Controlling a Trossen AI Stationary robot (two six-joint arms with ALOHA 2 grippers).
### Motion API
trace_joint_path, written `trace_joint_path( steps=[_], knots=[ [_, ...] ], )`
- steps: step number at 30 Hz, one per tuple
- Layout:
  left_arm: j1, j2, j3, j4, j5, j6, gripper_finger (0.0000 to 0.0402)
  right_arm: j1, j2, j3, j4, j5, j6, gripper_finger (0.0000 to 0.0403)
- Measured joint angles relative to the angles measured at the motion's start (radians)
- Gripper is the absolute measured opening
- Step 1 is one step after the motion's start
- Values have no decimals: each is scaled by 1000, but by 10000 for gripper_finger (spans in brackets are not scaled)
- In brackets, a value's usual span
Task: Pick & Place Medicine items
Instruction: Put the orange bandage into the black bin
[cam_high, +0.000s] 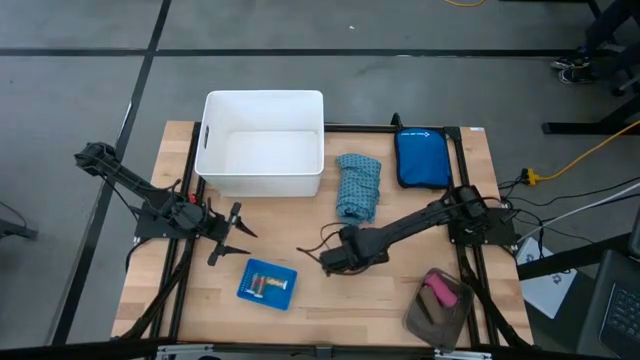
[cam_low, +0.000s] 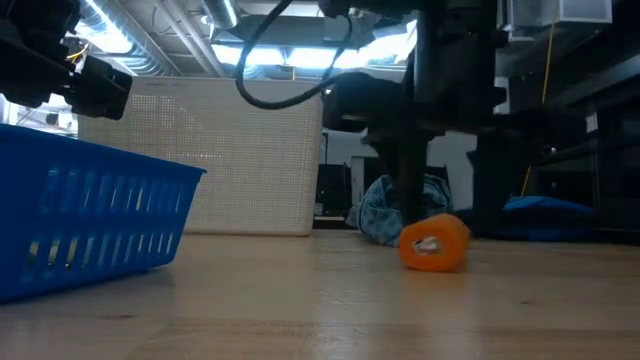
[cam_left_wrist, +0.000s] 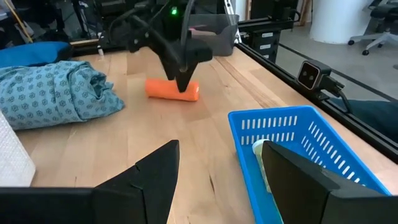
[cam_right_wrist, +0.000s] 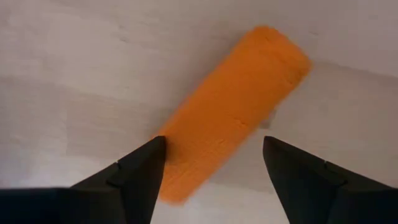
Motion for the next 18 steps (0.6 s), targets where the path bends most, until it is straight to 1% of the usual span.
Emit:
trace_joint_path(
  steps=[3, 6, 12, 15, 18],
  knots=[
    [0, 0, 0, 0, 2, 0, 226, 4, -4, -38, 50, 11, 24, 270],
    [0, 1, 0, 0, 5, -3, 226, 0, 1, -81, 169, 7, 23, 269],
    [0, 1, 0, 0, 12, -10, 226, -10, -3, -98, 198, 3, 3, 263],
    [0, 1, 0, 0, 12, -10, 226, -16, -2, -99, 196, 9, -31, 246],
    [0, 1, 0, -1, 12, -10, 226, -22, -1, -100, 192, 7, -52, 213]
  ],
)
